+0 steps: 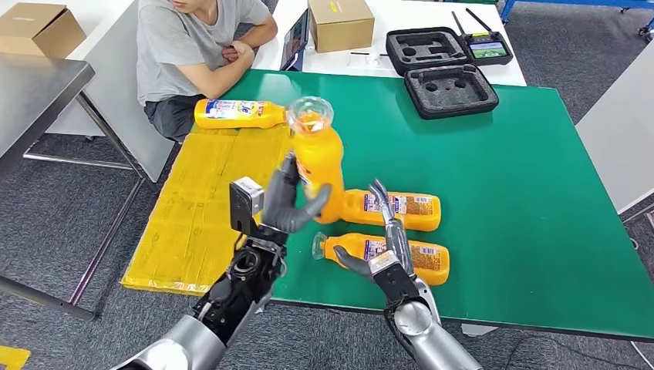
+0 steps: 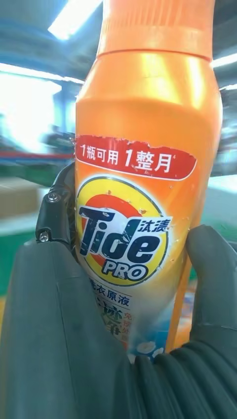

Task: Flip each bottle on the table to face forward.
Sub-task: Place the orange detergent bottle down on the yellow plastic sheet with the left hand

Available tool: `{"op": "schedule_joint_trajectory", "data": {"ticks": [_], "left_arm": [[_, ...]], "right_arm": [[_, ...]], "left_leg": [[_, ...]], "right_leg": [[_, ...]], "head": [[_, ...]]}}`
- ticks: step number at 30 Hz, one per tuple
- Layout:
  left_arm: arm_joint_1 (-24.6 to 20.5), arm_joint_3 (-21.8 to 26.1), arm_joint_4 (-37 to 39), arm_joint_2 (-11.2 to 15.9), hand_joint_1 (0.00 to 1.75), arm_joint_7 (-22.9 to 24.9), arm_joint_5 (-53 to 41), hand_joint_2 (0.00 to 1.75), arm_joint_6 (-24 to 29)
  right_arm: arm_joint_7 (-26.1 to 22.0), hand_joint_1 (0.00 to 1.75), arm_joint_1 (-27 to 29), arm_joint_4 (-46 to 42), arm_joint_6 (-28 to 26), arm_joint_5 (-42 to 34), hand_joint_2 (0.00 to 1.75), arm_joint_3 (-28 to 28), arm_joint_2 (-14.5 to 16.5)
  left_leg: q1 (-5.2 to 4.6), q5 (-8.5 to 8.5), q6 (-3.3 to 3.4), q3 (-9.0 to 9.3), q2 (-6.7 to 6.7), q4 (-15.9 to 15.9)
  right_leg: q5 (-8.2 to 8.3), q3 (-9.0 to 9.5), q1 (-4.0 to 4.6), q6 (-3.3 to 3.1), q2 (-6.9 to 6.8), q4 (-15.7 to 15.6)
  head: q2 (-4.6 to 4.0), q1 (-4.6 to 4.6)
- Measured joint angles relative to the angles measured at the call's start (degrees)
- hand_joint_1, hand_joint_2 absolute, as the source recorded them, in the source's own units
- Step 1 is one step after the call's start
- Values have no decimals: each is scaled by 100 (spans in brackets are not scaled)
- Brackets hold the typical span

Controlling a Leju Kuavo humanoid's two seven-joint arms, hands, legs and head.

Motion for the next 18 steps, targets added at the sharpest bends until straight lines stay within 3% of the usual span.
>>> {"op": "schedule_joint_trajectory", "data": {"ticks": [5,18], "left_arm": [[32,191,-452,177,175,0,-504,175,880],[100,237,-816,372,175,1,-600,175,1226]], "right_arm": [[0,0,128,-193,-78,82,175,6,-4],[0,0,178,-359,-106,90,175,26,-7]], "left_leg": [[0,0,0,0,0,0],[-1,1,-1,0,0,0]], "right_leg": [[0,0,0,0,0,0],[0,0,-1,0,0,0]], "head": [[0,0],[0,0]]}}
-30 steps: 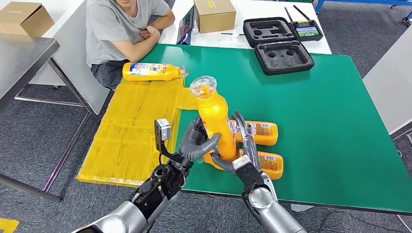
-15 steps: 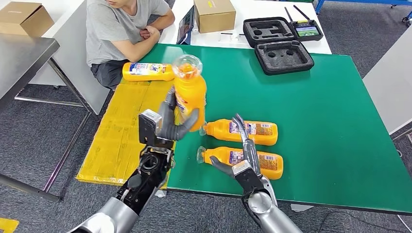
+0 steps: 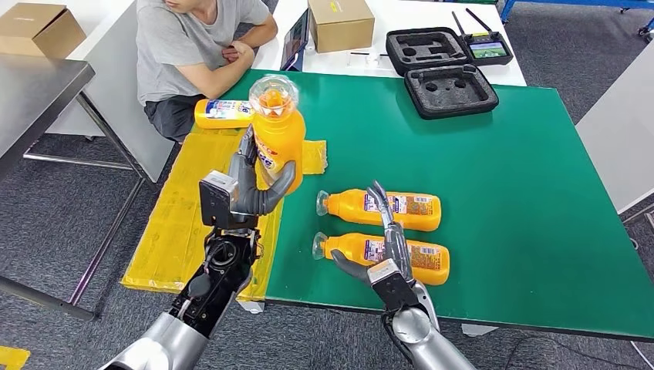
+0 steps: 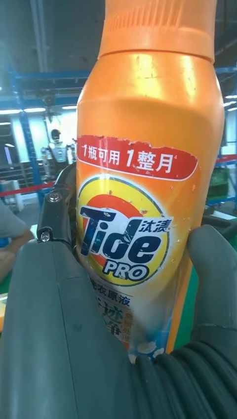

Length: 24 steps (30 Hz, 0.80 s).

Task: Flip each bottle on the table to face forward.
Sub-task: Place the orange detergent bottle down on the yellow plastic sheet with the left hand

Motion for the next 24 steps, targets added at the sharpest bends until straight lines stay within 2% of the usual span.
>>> {"op": "schedule_joint_trajectory", "data": {"ticks": [3,7,9,13,18,24], "left_arm": [[7,-1,-63,72,175,0,-255,175,451],[-41,-31,50,258,175,1,-1202,175,1557],[-106,-39,223,345,175,6,-1554,175,1892],[-384,-39,821,498,175,395,-2490,175,2431],[-846,-38,1678,726,174,1177,-3805,175,2677],[-1154,-24,2258,867,175,1468,-4379,175,2689]], "right_arm": [[0,0,9,-33,-1,-5,175,1,-11],[0,0,58,-101,25,-12,175,-1,-25],[0,0,68,-122,35,-33,175,-2,-30],[0,0,69,-162,90,-126,175,-2,-39],[0,0,62,-167,153,-226,175,-2,-28],[0,0,45,-167,187,-279,175,0,-10]], "left_leg": [[1,0,0,0,0,0],[1,0,0,0,1,0],[1,0,-1,0,1,0],[0,2,-1,0,1,0],[0,7,-5,0,1,0],[1,7,-5,-4,0,0]], "right_leg": [[0,-1,1,0,0,0],[0,-4,1,0,1,0],[0,-4,1,0,0,0],[1,-3,0,0,1,0],[2,-2,0,1,1,2],[2,-5,1,1,1,3]], "head": [[0,1],[0,0],[0,1],[0,2],[0,2],[0,2]]}}
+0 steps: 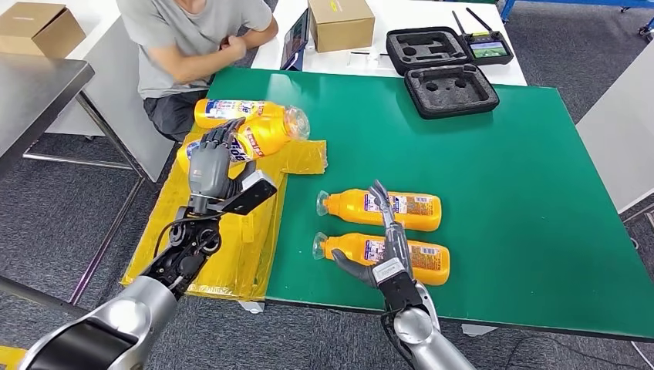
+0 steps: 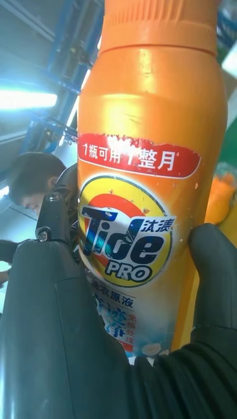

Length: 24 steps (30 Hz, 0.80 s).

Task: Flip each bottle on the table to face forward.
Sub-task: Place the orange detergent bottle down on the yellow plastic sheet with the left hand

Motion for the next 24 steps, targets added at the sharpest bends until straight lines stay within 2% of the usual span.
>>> {"op": "schedule_joint_trajectory", "data": {"ticks": [12,15,19,24], "left_arm": [[-533,-14,857,254,172,1425,-2001,175,-25],[-616,-64,1042,311,173,1647,-2302,175,-57],[-692,-160,1230,353,173,1780,-2587,175,-122],[-784,-215,1343,338,175,1535,-2618,175,-445]], "right_arm": [[0,0,-53,2,141,-134,175,4,127],[0,0,-53,2,155,-139,175,5,151],[0,0,-53,2,164,-139,175,5,172],[0,0,-53,2,171,-155,175,3,200]], "left_leg": [[0,1,0,1,1,0],[0,1,0,0,0,0],[0,1,0,-1,0,0],[0,1,0,0,0,0]], "right_leg": [[0,-2,0,0,1,1],[0,-2,0,0,0,1],[0,-3,0,0,0,0],[0,-3,-1,0,0,0]], "head": [[-1,0],[0,0],[0,1],[0,0]]}}
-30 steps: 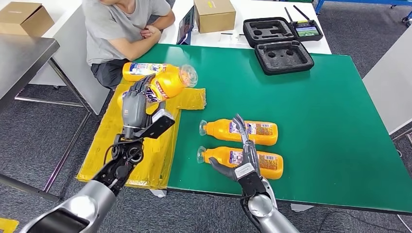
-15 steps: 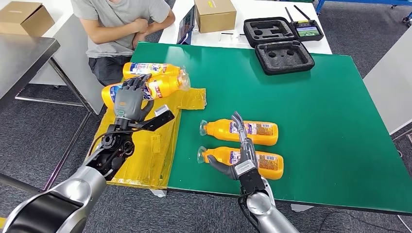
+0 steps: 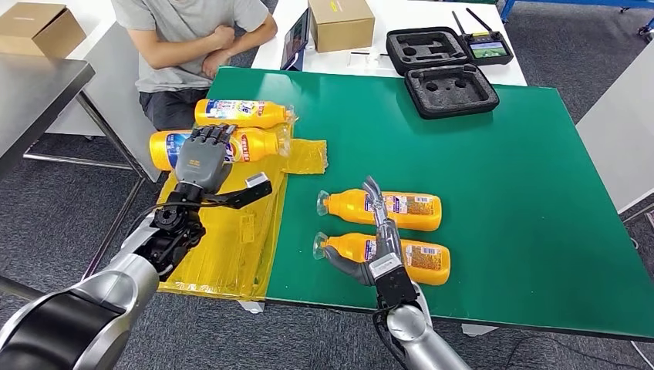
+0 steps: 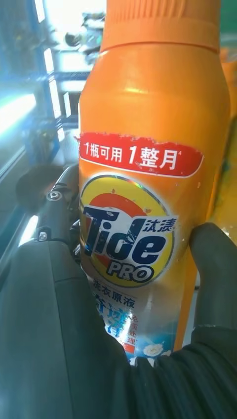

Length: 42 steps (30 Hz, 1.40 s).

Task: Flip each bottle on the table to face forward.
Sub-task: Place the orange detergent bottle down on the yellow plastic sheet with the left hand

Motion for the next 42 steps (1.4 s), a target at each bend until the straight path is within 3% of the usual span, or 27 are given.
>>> {"op": "schedule_joint_trajectory", "data": {"ticks": [5,8,14,22,32,42], "left_arm": [[-48,-10,78,-108,175,-717,394,175,-741],[-75,-13,137,-163,175,-791,402,175,-1034],[-192,-15,273,-204,175,-628,360,175,-1294],[-303,-22,451,-200,175,270,42,175,-1354],[-373,-25,583,-199,175,437,4,175,-1543],[-381,-19,748,-251,175,121,118,175,-1967]], "right_arm": [[0,0,0,0,28,-37,175,-5,8],[0,0,1,0,38,-74,175,-7,8],[0,0,3,0,73,-86,175,-8,8],[0,0,3,0,102,-85,175,-7,8],[0,0,-1,0,136,-85,175,-7,11],[0,0,-8,0,191,-107,175,-8,12]], "left_leg": [[0,0,0,0,-1,0],[0,0,0,0,-1,0],[1,0,0,0,-1,0],[0,0,0,-1,-1,0],[1,0,0,-2,-1,0],[0,0,0,-2,-1,0]], "right_leg": [[0,0,0,0,0,0],[1,-1,0,1,1,0],[0,-2,1,0,1,0],[0,-1,1,0,0,0],[0,-2,1,0,0,1],[0,-2,0,0,0,0]], "head": [[0,1],[0,0],[0,-1],[0,1],[0,0],[0,0]]}}
